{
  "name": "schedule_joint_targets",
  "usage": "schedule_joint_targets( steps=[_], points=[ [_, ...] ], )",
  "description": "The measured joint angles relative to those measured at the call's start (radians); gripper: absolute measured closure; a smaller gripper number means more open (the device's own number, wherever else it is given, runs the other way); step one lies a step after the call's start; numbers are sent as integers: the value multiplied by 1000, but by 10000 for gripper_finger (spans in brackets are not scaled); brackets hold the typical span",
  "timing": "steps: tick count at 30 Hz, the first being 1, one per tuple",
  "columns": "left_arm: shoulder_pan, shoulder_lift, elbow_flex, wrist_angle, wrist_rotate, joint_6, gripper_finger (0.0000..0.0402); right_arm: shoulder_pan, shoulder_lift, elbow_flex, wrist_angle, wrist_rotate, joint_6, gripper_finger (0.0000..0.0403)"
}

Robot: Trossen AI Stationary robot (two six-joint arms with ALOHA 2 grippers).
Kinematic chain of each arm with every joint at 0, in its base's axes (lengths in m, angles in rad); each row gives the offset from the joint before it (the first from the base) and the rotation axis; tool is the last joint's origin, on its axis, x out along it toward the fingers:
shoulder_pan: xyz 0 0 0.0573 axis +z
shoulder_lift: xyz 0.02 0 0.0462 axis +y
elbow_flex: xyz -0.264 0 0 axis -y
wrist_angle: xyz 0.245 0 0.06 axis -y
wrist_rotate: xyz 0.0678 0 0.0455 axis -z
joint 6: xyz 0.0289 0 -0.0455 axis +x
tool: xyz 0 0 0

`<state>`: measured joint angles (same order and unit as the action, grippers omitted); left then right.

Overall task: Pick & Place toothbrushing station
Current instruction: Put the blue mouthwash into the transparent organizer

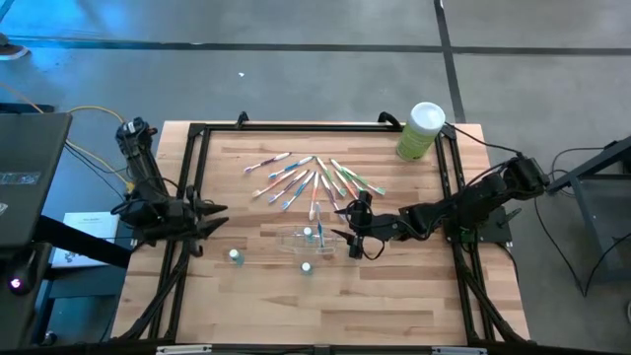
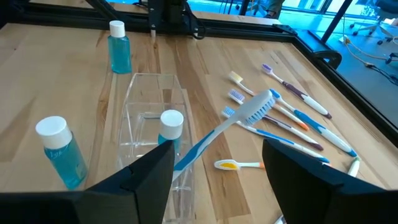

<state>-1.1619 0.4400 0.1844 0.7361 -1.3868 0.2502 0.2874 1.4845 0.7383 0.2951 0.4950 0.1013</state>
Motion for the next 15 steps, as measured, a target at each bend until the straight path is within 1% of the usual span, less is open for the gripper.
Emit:
schedule_joint_targets(
  steps=[3, 12, 15],
  points=[
    [6, 0, 0, 0, -9, -31, 262, 0, 0, 0, 0, 0, 0, 166],
    [35, 0, 0, -7, -25, -41, 261, 0, 0, 0, 0, 0, 0, 166],
    [35, 0, 0, -7, -33, -37, 249, 0, 0, 0, 0, 0, 0, 166]
  ],
)
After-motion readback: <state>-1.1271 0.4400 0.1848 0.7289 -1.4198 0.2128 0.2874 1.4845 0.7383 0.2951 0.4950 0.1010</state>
